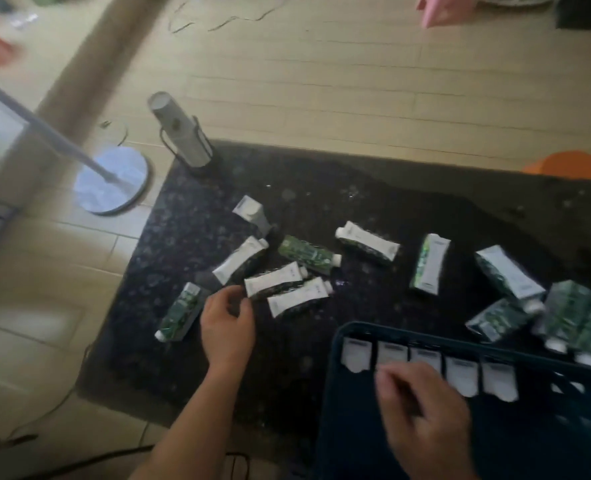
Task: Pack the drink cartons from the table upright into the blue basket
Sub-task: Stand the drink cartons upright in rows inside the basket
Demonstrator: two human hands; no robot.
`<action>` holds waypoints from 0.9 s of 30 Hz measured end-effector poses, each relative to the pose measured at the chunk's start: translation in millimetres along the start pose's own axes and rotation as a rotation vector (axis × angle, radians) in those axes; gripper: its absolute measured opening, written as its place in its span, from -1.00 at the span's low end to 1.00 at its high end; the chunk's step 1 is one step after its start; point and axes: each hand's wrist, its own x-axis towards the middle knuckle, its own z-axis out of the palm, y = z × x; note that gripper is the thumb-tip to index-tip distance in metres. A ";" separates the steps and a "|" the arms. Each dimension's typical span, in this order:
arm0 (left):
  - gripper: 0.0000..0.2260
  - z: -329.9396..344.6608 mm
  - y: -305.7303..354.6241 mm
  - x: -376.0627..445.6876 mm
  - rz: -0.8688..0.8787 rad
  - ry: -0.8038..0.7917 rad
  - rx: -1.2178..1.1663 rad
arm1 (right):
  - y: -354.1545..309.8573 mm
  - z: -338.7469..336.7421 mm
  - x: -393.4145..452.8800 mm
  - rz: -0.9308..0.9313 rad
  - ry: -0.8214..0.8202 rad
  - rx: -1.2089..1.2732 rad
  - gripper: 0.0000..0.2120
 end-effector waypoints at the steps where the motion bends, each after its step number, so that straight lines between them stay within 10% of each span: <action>1: -0.77 -10.4 -18.4 10.7 -0.058 -0.001 0.086 | -15.4 21.7 8.7 -0.082 -0.083 0.026 -0.82; 12: -0.20 -78.6 -145.1 92.6 -0.259 -0.224 0.521 | -85.1 272.2 66.0 -0.132 -1.088 -0.378 -0.48; 21: -0.70 -89.1 -162.3 111.7 -0.127 -0.316 0.426 | -78.6 350.6 69.9 -0.233 -1.130 -0.543 -0.33; 27: -0.64 -116.7 -104.4 81.1 -0.046 -0.127 0.266 | -68.9 332.1 73.8 -0.439 -0.883 -0.363 -0.45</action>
